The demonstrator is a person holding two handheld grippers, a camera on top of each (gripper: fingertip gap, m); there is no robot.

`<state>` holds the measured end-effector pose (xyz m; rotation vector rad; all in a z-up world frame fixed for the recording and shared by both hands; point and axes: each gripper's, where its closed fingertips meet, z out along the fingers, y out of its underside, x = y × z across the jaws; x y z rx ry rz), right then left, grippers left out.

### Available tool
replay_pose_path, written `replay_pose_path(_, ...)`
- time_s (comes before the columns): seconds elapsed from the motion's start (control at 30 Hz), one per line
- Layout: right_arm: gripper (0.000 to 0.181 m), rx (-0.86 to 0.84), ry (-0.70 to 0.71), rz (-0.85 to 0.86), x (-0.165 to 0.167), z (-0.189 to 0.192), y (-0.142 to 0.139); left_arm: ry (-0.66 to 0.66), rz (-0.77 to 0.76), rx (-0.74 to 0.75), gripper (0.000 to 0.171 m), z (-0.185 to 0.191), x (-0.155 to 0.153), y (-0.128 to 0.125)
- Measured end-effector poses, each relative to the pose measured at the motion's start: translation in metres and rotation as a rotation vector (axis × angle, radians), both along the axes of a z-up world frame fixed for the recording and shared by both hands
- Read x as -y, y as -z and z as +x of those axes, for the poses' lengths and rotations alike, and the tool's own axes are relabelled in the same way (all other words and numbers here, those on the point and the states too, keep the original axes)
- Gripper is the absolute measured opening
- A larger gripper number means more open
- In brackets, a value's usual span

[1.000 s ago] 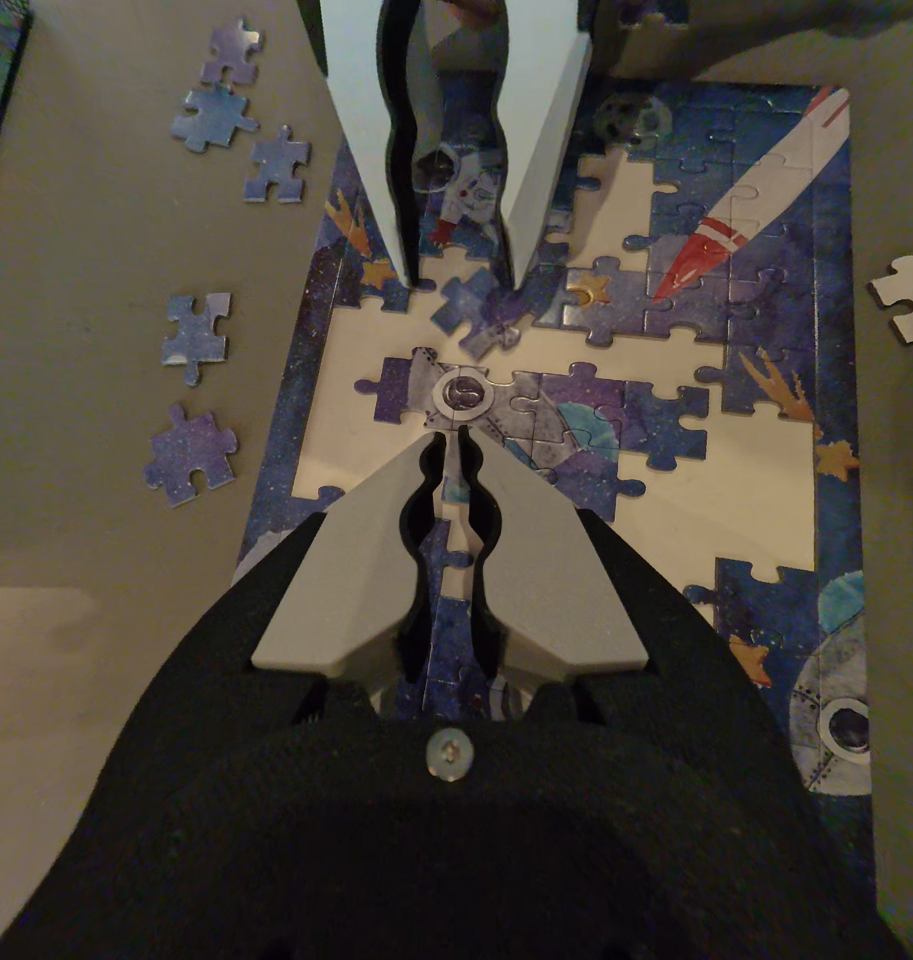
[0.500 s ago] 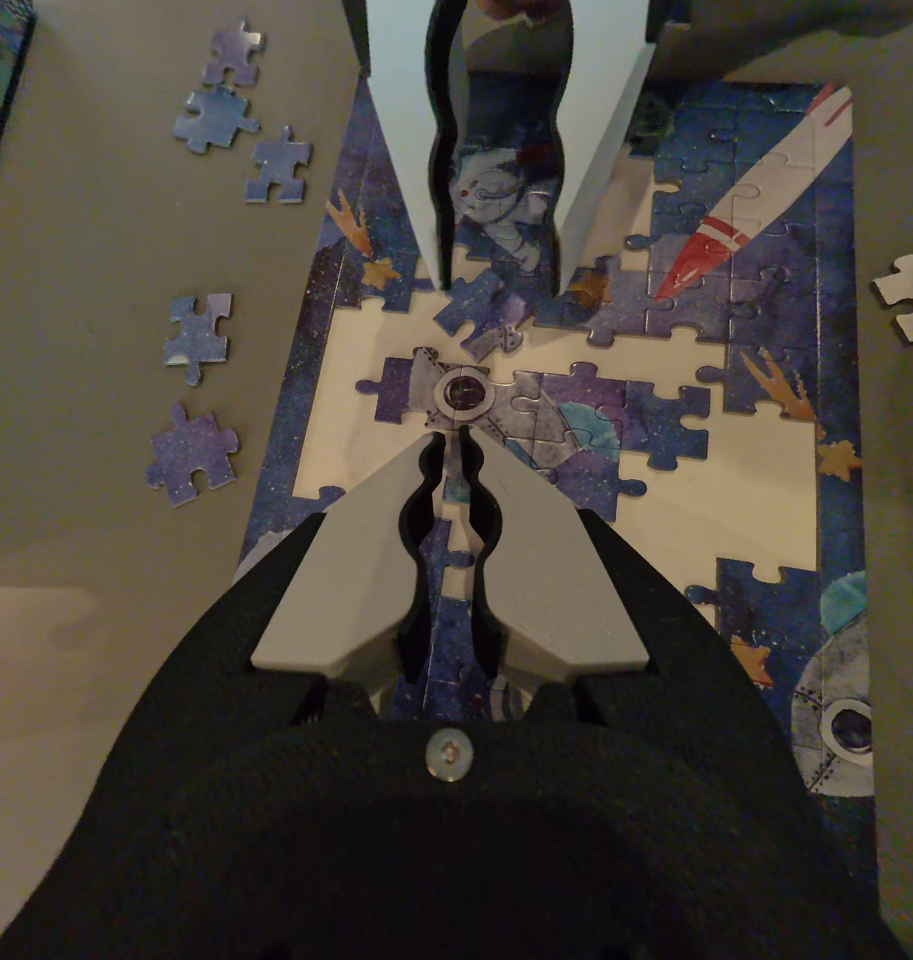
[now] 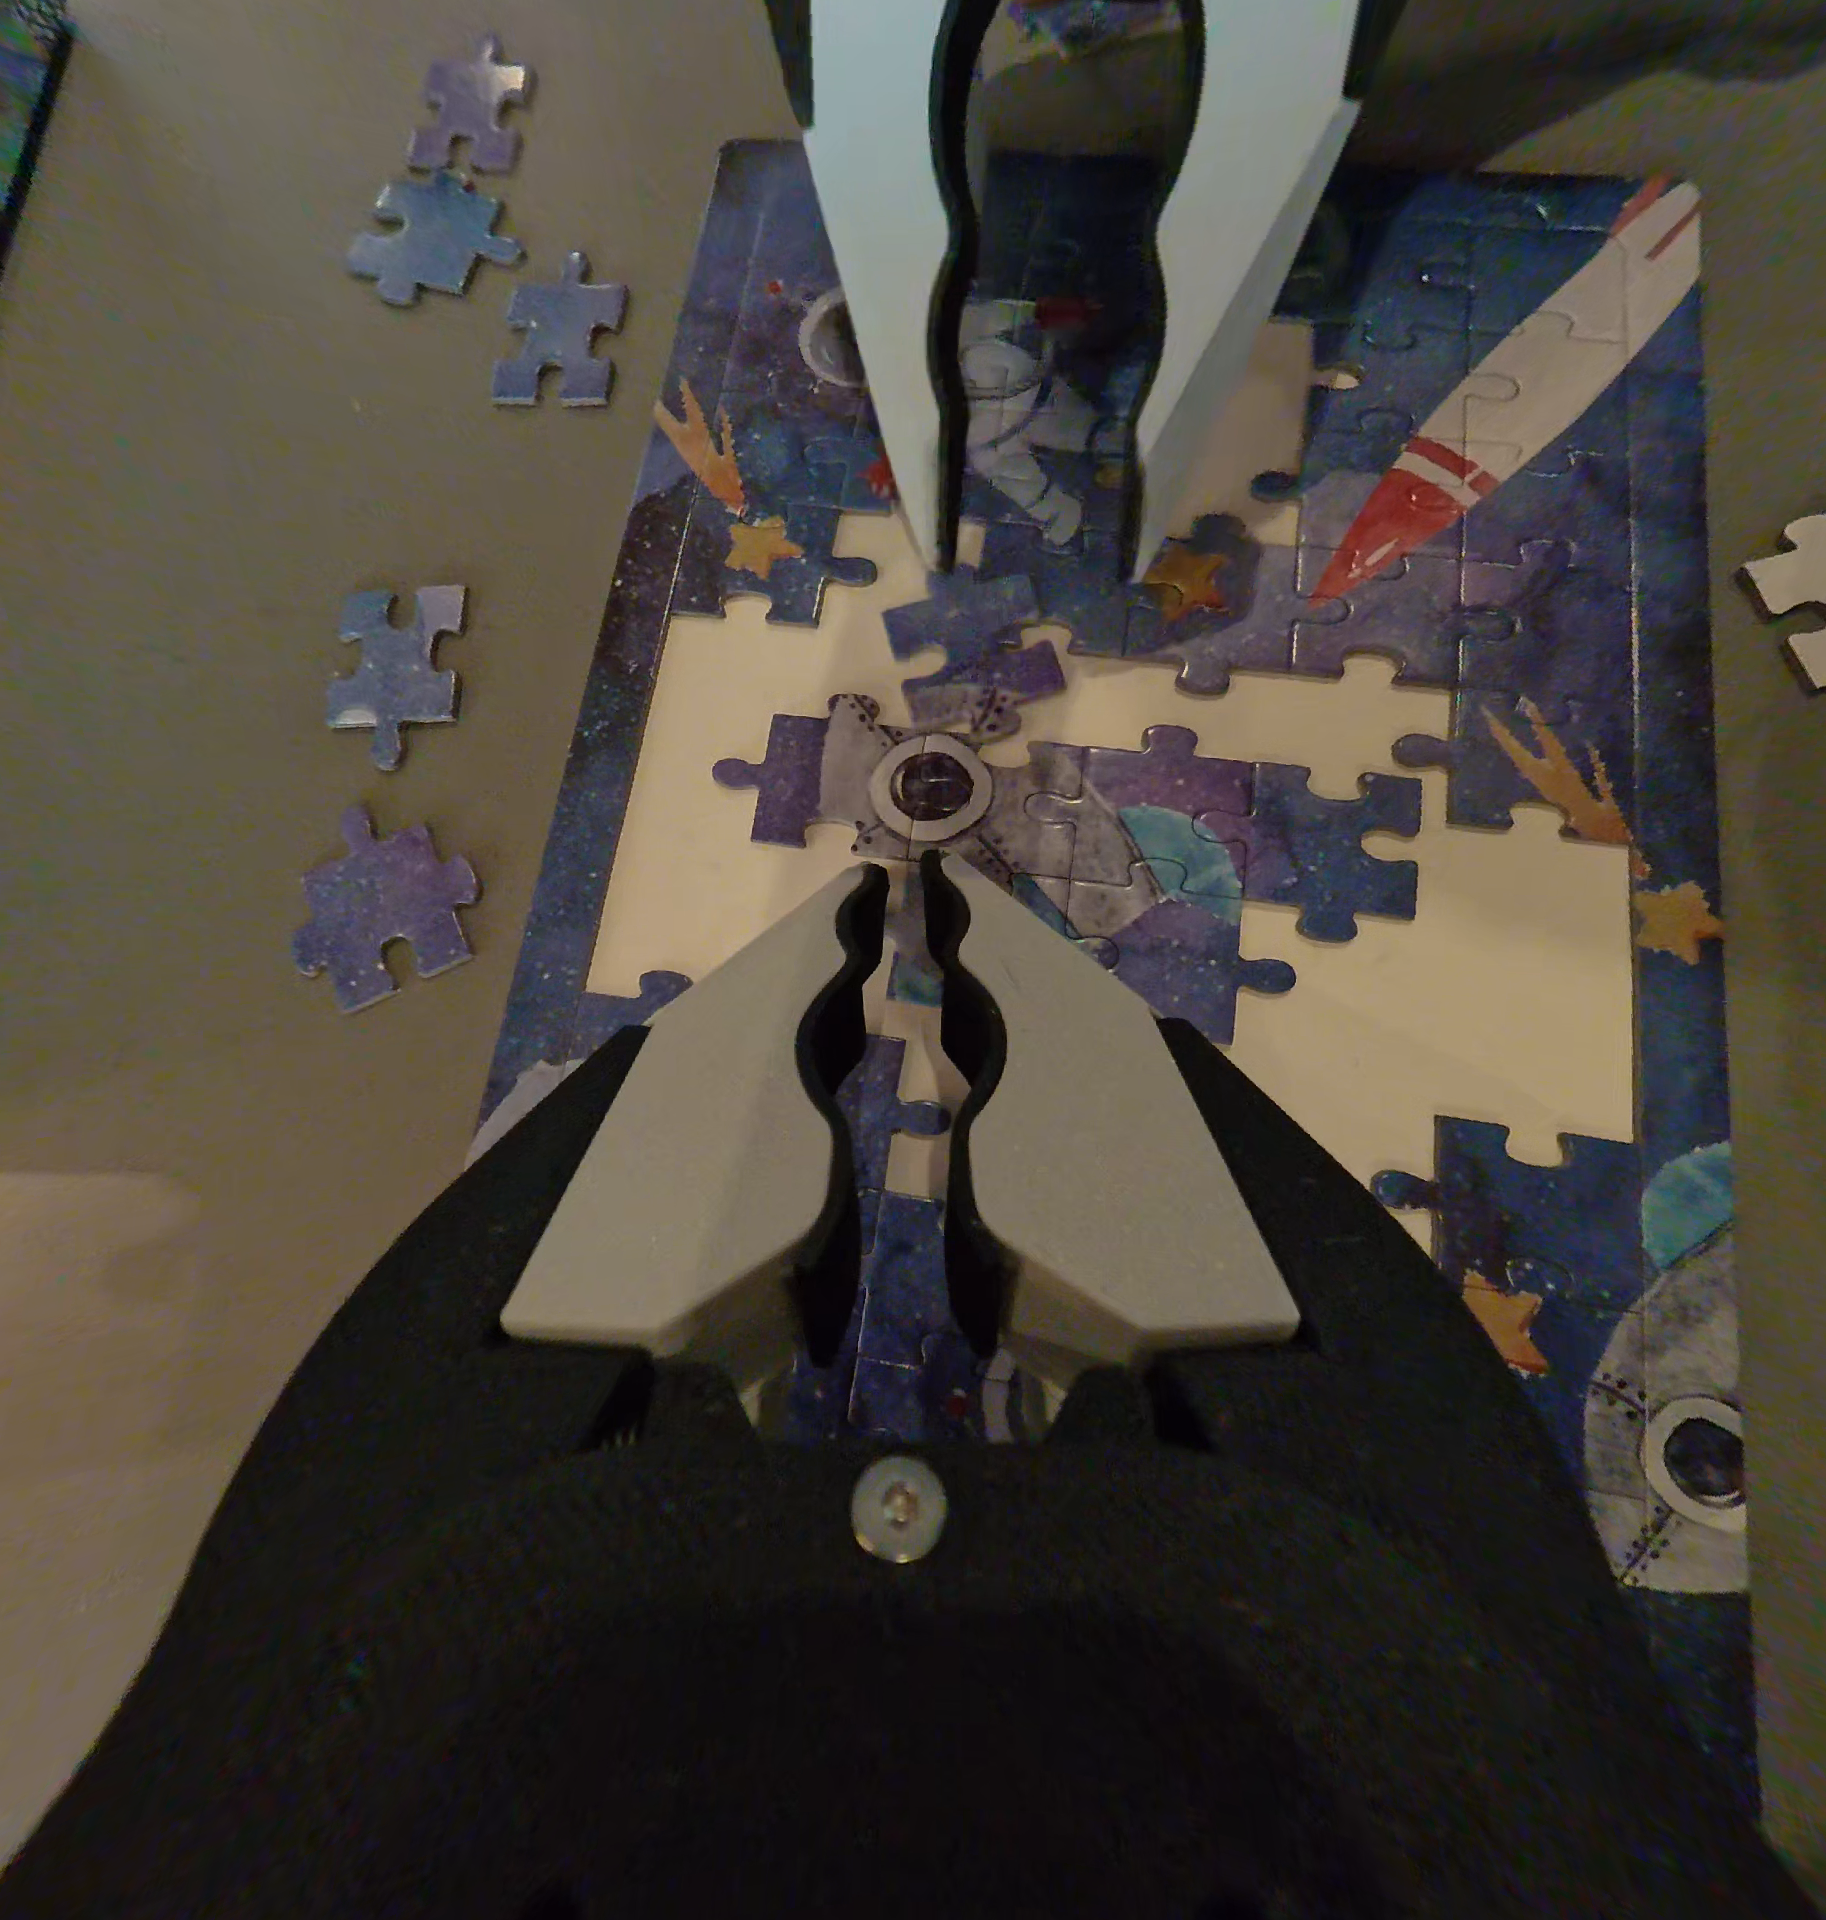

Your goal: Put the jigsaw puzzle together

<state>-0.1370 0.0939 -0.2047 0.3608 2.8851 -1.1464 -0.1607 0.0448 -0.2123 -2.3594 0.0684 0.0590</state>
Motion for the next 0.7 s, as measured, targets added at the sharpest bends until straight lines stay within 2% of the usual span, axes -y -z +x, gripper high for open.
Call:
replay_pose_path(0.23, 0.028, 0.015, -0.018, -0.003, 0.002, 0.005, 0.0, 0.0, 0.0, -0.001, 0.007, 0.0, 0.0, 0.0)
replay_pose_path(0.47, 0.041, -0.032, 0.037, -0.02, 0.001, -0.008, -0.004, -0.001, 0.0, 0.001, 0.007, 0.0, 0.0, 0.0)
replay_pose_path(0.7, 0.038, -0.016, 0.023, 0.019, -0.001, -0.003, 0.002, -0.001, 0.0, 0.0, 0.007, 0.0, 0.0, 0.0)
